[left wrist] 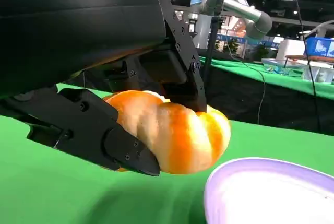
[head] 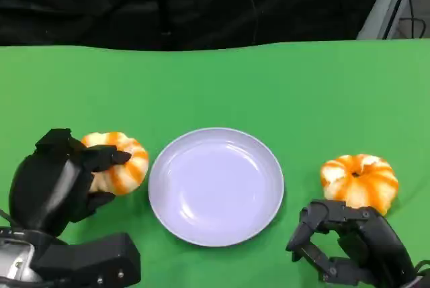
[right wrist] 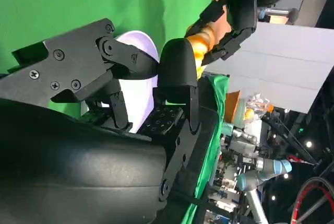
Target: Grasp the bread from the table and place it into the plate.
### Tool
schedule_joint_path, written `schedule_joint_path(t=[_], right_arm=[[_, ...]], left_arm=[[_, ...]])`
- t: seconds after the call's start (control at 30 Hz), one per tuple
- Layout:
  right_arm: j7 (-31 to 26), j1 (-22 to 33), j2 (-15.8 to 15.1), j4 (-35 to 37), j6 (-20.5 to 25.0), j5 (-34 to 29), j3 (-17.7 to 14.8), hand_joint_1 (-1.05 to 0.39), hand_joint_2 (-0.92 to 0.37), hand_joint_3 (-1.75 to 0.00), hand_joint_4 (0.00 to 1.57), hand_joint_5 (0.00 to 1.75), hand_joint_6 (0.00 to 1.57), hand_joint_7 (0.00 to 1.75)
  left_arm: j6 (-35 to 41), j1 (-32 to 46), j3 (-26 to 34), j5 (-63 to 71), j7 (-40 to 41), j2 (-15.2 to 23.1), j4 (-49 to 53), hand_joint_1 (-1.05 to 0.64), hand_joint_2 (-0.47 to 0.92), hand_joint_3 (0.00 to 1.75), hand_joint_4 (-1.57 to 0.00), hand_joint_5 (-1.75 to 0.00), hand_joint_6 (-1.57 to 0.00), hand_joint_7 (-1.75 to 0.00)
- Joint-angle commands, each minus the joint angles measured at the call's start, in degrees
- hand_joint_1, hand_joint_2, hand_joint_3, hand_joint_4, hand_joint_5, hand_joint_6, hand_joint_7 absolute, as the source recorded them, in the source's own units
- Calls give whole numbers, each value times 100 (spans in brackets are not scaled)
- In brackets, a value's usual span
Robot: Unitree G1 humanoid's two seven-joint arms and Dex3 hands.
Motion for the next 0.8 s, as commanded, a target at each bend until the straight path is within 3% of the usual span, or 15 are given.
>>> schedule_joint_path(t=[0.03,0.8], right_arm=[[-3,24,-60,-59,21,72,-64,-9,-71,-75,76,149,86,108],[155,35,-81,-60,62,210,-83,-9,-71,-76,75,149,86,107]], left_arm=[[-3,67,76,-27,-77,95,-81,-4,91,0,-67,-135,-110,-39],[73,132,71,-37,-120,42,-197,-5,92,0,-64,-141,-107,-44]])
